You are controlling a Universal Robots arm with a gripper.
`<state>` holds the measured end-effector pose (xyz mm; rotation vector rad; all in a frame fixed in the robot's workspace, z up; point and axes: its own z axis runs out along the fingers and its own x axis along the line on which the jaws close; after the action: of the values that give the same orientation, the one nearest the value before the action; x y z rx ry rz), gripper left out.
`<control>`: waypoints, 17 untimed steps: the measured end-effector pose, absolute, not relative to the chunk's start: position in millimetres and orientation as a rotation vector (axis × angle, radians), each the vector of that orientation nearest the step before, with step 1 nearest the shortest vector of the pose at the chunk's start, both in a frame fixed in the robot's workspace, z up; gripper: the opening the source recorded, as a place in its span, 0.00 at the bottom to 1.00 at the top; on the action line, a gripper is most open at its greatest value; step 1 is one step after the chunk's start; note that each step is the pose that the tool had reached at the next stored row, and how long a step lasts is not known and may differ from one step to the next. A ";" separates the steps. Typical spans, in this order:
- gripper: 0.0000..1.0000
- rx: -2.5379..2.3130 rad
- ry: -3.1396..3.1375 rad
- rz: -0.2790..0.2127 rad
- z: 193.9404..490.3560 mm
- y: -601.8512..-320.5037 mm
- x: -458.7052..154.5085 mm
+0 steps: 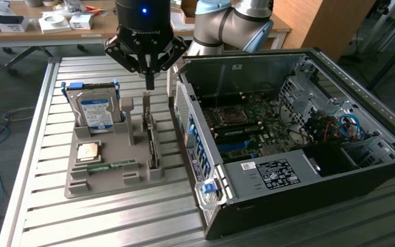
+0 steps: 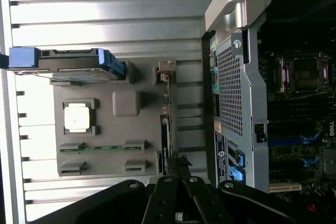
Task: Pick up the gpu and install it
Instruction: 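Reach for the gpu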
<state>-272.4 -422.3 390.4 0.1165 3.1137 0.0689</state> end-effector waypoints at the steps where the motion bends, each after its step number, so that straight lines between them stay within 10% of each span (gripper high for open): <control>1: 0.11 0.117 3.114 0.069 390.4 -422.3 -272.4; 17: 0.11 0.117 3.114 0.069 390.4 -436.9 -273.8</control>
<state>-273.8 -436.9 390.4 0.1167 3.1136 0.0690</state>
